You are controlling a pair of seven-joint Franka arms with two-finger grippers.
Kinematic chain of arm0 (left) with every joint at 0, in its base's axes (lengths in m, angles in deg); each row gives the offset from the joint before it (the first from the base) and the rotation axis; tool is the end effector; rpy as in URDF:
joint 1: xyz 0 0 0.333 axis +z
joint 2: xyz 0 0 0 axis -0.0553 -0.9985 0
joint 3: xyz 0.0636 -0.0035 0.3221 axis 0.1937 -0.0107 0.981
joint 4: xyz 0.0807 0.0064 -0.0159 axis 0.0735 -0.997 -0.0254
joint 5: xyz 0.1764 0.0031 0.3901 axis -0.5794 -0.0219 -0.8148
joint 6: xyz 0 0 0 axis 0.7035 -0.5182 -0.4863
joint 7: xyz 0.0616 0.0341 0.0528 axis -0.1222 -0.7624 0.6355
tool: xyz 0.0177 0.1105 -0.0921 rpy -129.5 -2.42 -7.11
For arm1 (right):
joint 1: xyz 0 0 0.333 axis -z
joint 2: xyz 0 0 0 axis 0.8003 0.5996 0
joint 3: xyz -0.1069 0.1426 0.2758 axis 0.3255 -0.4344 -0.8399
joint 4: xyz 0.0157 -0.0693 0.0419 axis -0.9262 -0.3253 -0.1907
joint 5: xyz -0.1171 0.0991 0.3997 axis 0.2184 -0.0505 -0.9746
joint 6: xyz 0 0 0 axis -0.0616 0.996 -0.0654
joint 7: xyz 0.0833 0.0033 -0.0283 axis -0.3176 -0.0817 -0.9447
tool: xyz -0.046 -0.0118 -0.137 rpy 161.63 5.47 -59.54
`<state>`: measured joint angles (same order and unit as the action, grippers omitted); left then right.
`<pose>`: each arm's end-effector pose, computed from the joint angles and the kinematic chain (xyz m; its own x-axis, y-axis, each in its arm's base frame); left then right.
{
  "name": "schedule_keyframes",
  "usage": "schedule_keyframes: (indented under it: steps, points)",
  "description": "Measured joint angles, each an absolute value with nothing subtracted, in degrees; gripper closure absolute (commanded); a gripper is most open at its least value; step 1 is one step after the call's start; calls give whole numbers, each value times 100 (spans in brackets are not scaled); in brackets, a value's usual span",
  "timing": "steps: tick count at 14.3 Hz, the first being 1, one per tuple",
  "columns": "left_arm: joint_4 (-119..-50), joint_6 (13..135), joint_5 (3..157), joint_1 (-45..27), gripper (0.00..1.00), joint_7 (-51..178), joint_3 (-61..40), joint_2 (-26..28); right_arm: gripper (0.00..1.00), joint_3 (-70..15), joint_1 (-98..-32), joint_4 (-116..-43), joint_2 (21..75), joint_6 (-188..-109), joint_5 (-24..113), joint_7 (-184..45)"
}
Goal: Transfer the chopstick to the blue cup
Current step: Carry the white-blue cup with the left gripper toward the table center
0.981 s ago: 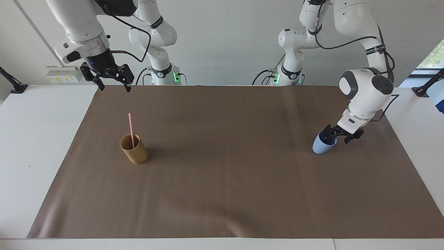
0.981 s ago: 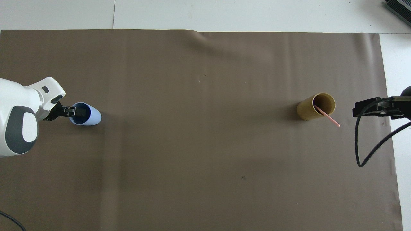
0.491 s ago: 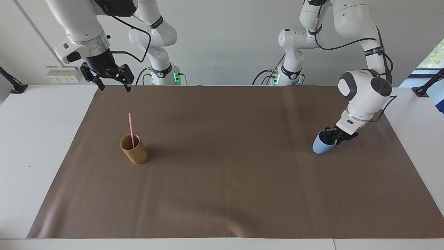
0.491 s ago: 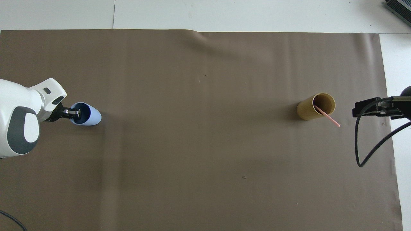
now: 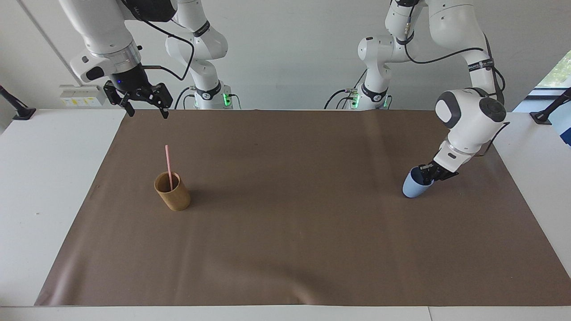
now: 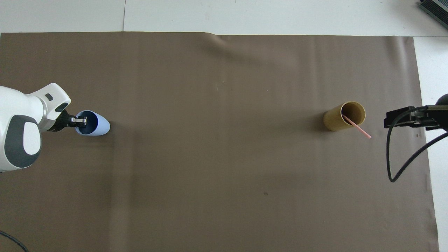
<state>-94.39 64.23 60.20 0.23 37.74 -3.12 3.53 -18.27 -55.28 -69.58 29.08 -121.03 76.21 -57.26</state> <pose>0.6068 0.0096 0.3240 0.9947 -0.0888 0.0516 -0.0919 -0.9939 0.0617 0.5683 -0.0048 0.6027 0.9969 -0.0782 -0.0030 -0.0782 -0.9968 0.0142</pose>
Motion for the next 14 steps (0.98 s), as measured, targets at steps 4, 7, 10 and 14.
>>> schedule_keyframes:
  steps: [4,7,10,14]
  points:
    - [-9406,6296,6036,-751,100,4816,-436,595,0,-1827,-5528,-6961,2908,-12103,7621,-5726]
    - [-9404,6379,6036,-1718,100,5965,-483,600,0,-1827,-5528,-6962,2908,-12103,7621,-5726]
    - [-9382,6542,6032,-2653,100,7145,-495,570,0,-1827,-5528,-6962,2908,-12103,7621,-5726]
    - [-9190,6545,5972,-3590,100,8193,-492,512,0,-1825,-5526,-6962,2908,-12103,7621,-5726]
